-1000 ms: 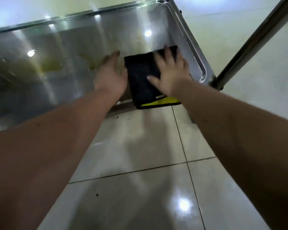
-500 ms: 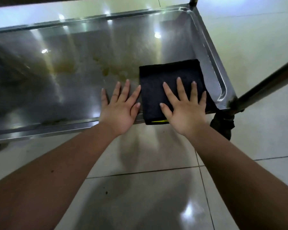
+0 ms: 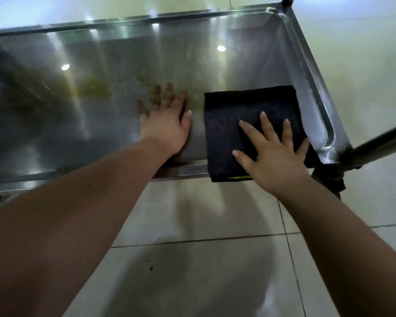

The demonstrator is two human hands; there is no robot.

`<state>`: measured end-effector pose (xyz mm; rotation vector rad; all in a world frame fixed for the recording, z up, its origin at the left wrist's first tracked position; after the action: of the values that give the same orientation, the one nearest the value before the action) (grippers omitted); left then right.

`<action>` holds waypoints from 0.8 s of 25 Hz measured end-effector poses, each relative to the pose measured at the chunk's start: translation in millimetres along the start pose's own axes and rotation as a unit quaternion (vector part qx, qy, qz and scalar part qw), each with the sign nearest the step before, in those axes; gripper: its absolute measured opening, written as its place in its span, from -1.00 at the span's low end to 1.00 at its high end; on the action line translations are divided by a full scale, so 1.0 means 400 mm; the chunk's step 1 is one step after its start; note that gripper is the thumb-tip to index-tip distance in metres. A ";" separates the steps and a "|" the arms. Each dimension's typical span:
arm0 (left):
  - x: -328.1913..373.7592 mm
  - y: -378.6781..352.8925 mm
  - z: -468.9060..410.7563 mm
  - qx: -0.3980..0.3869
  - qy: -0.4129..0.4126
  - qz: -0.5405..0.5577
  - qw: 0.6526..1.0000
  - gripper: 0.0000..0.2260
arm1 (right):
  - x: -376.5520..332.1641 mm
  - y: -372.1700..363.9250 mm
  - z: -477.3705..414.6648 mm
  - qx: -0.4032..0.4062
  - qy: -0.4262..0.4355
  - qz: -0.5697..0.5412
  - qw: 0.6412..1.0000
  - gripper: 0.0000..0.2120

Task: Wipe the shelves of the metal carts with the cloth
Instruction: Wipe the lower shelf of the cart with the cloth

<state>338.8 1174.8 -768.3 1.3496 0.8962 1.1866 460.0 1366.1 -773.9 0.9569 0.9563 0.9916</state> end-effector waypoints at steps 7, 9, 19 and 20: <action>-0.004 -0.026 -0.006 0.003 -0.015 -0.034 0.999 -0.52 | -0.037 0.028 -0.099 0.040 0.044 0.066 0.996 -0.40; 0.000 -0.027 -0.011 0.006 -0.013 -0.037 0.999 -0.52 | -0.043 0.037 -0.175 0.051 0.039 0.081 0.995 -0.38; -0.001 -0.025 -0.009 0.010 -0.015 -0.032 0.999 -0.52 | -0.081 0.127 -0.524 0.022 -0.016 0.050 0.998 -0.39; 0.001 -0.027 -0.008 0.010 -0.016 -0.032 0.999 -0.52 | -0.081 0.128 -0.504 0.031 -0.009 0.046 0.998 -0.39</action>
<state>337.0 1177.3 -779.2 1.3427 0.9236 1.1066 250.5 1387.7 -776.2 1.0687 0.9395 1.0326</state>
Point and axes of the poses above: each hand's wrist, its own z-axis away from the middle knuckle, its own y-axis out of the back of the hand, x = y × z, the point moved 9 cm from there along -z, towards the middle knuckle
